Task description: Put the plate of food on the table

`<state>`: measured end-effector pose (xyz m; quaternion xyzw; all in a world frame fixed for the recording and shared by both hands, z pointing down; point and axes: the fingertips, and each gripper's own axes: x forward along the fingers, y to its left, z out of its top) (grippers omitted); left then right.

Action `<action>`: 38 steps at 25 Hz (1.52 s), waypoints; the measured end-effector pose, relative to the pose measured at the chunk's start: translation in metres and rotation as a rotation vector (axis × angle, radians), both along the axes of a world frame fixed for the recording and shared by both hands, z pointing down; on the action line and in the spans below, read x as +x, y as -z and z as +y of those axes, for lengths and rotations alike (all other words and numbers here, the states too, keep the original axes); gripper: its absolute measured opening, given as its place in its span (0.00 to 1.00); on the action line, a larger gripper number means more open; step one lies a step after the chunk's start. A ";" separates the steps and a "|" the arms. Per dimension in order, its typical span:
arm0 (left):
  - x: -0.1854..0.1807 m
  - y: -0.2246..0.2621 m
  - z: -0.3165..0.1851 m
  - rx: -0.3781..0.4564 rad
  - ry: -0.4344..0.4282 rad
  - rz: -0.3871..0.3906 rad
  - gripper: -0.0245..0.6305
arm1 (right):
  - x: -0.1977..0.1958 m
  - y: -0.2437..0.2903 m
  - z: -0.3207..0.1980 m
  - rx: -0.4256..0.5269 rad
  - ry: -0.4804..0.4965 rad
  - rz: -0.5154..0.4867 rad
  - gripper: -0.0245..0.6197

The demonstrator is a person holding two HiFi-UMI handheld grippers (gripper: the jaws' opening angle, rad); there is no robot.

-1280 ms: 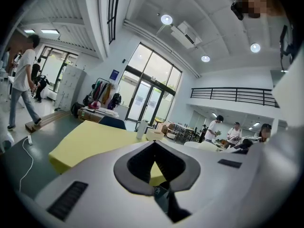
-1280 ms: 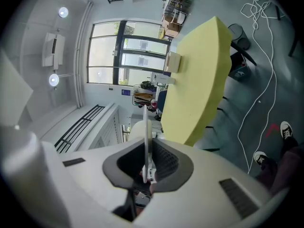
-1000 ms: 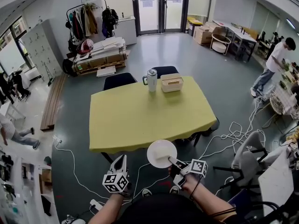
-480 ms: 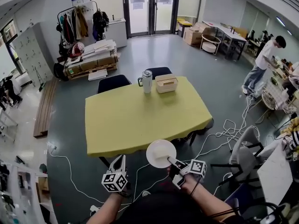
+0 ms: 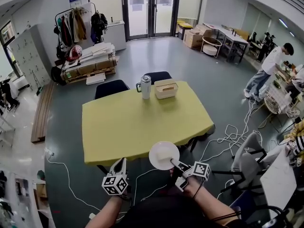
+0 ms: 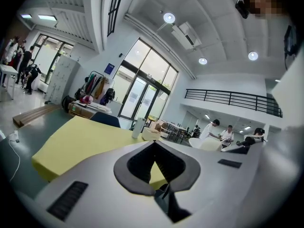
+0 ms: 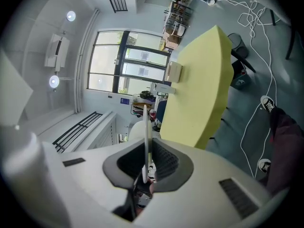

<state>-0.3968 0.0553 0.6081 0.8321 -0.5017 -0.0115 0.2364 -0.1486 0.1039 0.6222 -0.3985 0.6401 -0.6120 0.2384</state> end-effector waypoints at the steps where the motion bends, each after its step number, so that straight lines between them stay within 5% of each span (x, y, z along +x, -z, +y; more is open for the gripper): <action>1: 0.003 -0.001 -0.008 -0.003 0.008 0.000 0.05 | 0.005 0.000 -0.008 0.001 0.002 -0.002 0.09; 12: 0.084 0.009 -0.113 0.006 0.084 -0.011 0.05 | 0.092 0.007 -0.131 -0.003 0.059 -0.023 0.09; 26: 0.230 0.025 -0.231 0.010 0.148 0.000 0.05 | 0.254 -0.013 -0.262 -0.019 0.112 -0.038 0.09; 38: 0.264 0.032 -0.260 0.013 0.105 -0.030 0.05 | 0.311 -0.040 -0.306 -0.026 0.020 -0.026 0.09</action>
